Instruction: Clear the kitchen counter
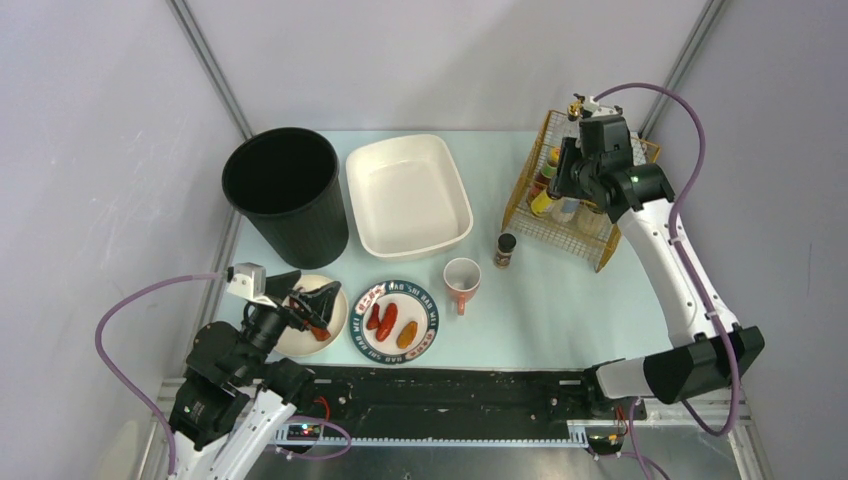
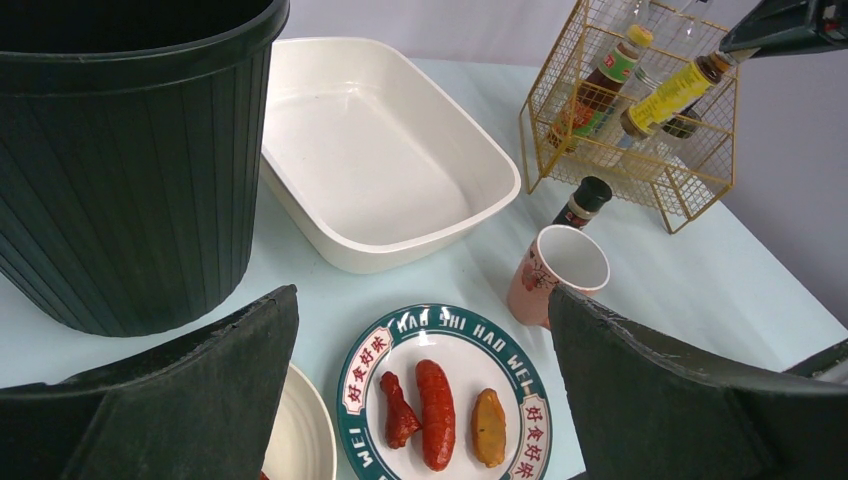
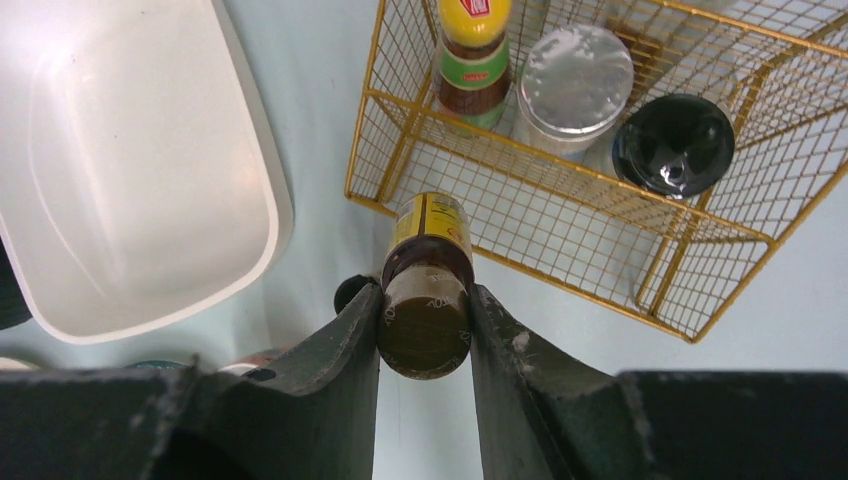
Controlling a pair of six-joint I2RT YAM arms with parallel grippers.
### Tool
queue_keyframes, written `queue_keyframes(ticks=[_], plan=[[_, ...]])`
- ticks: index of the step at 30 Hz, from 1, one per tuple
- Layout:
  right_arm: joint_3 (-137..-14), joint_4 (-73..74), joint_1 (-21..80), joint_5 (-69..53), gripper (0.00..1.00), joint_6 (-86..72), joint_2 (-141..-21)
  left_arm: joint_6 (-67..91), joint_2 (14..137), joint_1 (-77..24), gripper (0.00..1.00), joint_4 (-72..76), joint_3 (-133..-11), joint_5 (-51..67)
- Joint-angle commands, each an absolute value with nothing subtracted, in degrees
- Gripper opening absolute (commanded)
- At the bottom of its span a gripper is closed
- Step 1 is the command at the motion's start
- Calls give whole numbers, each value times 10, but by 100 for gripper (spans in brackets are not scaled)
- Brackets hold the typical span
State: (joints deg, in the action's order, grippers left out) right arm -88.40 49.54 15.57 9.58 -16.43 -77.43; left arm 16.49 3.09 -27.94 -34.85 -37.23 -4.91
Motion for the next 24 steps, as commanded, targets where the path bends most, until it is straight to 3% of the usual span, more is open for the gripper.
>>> queue_keyframes(ticks=[1,24], plan=[[-942,443,150,90,0,-165,-792,163,36,-279,98,-339,-369,-58],[-1036,519,123,104,0,-301,-952,163,40,-279,98,-339,-369,-62]])
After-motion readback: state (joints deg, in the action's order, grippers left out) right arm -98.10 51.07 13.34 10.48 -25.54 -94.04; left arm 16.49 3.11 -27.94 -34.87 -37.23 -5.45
